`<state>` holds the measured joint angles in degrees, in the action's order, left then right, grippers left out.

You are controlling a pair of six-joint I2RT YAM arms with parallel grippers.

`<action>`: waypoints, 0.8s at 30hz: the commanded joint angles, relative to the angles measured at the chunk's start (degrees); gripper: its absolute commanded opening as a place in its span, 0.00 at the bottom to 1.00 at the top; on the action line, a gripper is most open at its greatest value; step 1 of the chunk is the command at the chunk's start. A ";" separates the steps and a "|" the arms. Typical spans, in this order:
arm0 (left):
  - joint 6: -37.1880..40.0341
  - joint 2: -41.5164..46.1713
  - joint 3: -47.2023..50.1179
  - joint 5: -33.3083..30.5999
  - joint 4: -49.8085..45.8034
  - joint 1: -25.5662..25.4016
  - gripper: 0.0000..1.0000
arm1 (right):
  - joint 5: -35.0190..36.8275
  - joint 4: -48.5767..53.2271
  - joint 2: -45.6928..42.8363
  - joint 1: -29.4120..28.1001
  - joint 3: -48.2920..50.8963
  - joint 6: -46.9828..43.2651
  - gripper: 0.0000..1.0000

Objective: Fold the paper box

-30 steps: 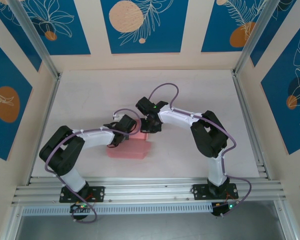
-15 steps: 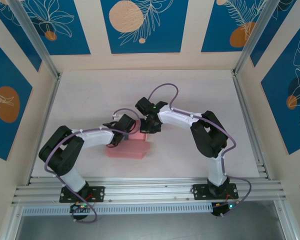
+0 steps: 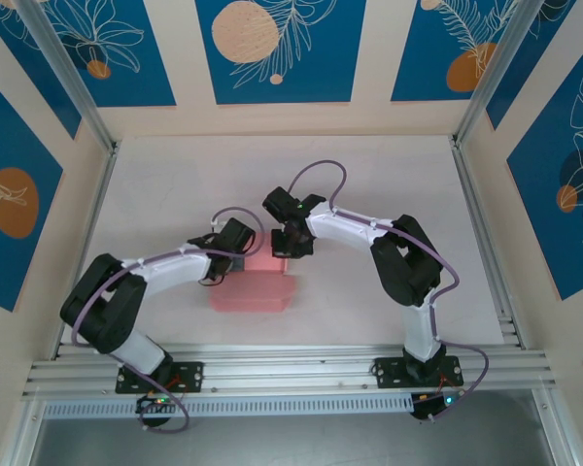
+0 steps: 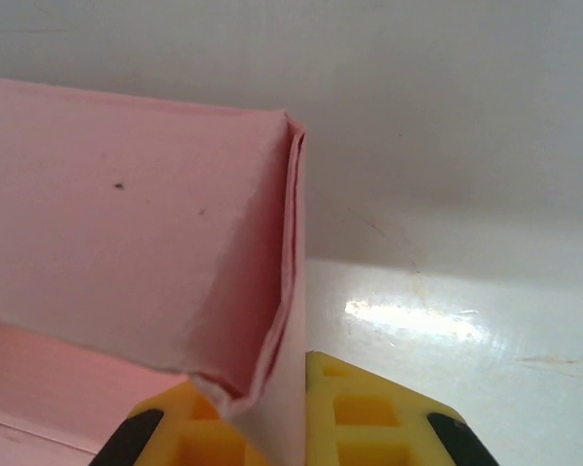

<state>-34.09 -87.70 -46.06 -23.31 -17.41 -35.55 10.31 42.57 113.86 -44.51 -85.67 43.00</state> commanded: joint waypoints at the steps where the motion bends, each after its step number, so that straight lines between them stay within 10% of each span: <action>1: 0.39 4.54 -0.82 4.82 -0.32 0.47 0.46 | 0.42 2.43 1.01 -0.65 -2.31 -0.29 0.00; 24: 4.53 0.29 -2.80 -3.49 4.30 3.66 0.30 | 0.07 2.43 1.17 -0.99 -3.23 -0.67 0.00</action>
<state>-30.39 -86.87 -48.18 -24.71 -15.20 -32.77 10.55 43.35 114.56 -45.17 -87.13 42.83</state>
